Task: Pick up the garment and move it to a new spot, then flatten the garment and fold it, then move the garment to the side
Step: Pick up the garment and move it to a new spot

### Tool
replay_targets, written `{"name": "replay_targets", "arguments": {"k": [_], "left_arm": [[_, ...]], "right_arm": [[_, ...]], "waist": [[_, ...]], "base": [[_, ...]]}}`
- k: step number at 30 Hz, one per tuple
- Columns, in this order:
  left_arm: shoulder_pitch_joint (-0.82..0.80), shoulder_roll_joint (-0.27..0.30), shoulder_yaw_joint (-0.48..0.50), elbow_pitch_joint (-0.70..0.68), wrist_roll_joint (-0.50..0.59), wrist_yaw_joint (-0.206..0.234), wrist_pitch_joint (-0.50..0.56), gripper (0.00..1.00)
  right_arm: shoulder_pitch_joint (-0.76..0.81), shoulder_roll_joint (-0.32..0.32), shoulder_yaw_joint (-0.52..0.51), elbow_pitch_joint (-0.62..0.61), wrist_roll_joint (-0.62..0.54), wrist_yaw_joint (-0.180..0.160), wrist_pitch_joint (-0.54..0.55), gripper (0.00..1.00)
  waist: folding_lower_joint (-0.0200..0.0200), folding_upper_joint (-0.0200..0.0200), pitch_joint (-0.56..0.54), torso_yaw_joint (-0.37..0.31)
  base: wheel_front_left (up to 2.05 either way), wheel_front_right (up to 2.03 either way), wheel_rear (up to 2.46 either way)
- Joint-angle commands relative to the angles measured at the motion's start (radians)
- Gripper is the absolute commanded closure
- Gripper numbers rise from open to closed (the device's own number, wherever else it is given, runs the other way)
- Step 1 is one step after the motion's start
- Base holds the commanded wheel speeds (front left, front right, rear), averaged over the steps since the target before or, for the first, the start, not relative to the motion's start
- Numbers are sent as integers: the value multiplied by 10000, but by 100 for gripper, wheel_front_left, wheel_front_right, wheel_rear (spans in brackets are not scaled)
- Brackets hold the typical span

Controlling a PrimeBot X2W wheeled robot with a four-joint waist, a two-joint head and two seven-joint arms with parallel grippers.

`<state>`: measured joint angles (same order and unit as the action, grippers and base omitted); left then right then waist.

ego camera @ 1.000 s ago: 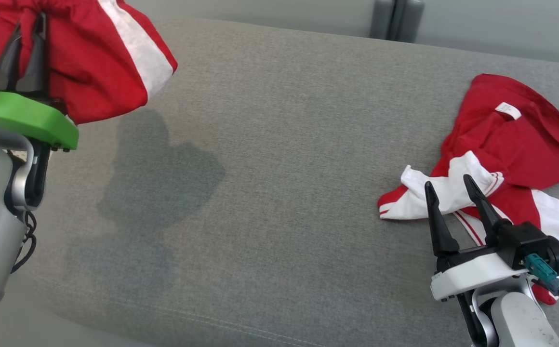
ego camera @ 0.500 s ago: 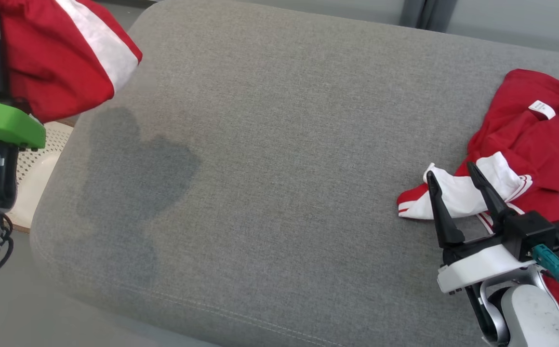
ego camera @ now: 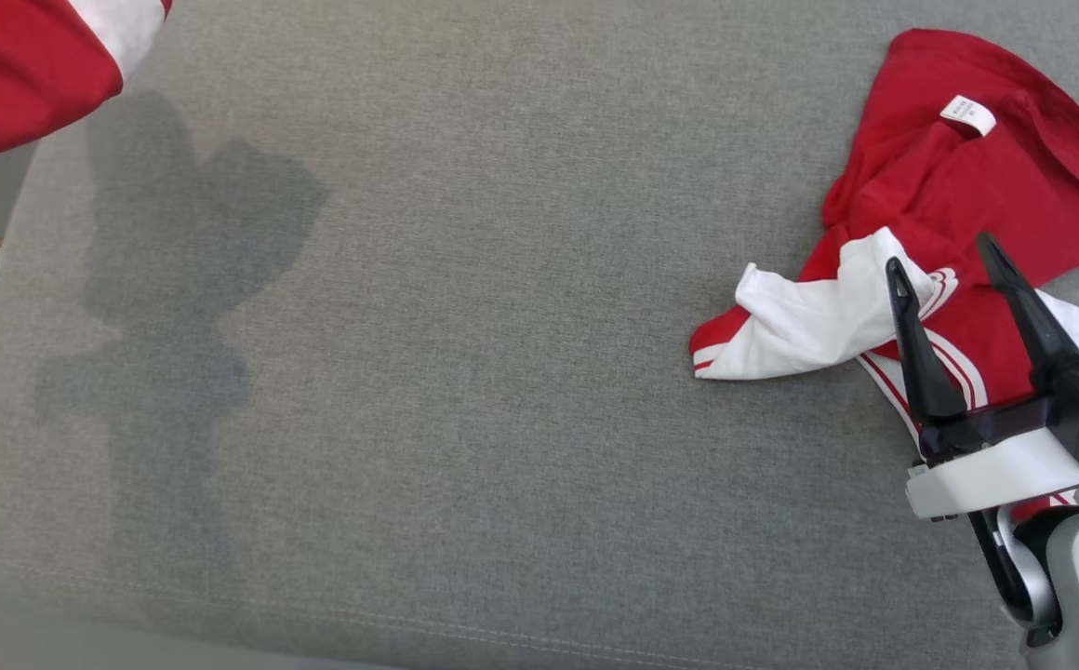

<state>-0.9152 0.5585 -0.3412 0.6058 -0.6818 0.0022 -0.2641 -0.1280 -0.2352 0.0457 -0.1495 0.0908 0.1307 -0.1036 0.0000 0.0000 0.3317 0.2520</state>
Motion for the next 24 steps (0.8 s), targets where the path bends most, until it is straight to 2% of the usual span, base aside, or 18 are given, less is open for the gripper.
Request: {"name": "replay_targets", "arguments": {"k": [1,8,15,16,17,24], "left_arm": [[-179,-118,174,207,65,-111,-5,100],[-112,-613,1250,1662,212,-532,-6,100],[119,-1214,1868,2796,514,-846,-6,99],[79,-1284,1935,2963,613,-866,-5,33],[31,-1305,1970,3028,731,-861,-6,0],[-43,-1385,2732,2630,1651,-724,-5,0]], "right_arm": [[9,-88,-81,-252,-125,1,135,0],[-70,-246,-320,-1421,-211,1,603,0],[117,-324,-543,-1828,-214,1,836,0],[122,-338,-565,-1852,-208,1,852,0],[121,-346,-570,-1876,-210,1,882,0],[103,-275,-562,-1741,-186,1,825,0]], "waist": [[0,0,742,-689],[0,0,1417,-1134],[0,0,1778,-1246],[0,0,1803,-1249],[0,0,1821,-1249],[0,0,1700,-1223]], "base": [[0,0,0],[0,0,0],[0,0,0],[0,0,0],[0,0,0],[0,0,0]]}}
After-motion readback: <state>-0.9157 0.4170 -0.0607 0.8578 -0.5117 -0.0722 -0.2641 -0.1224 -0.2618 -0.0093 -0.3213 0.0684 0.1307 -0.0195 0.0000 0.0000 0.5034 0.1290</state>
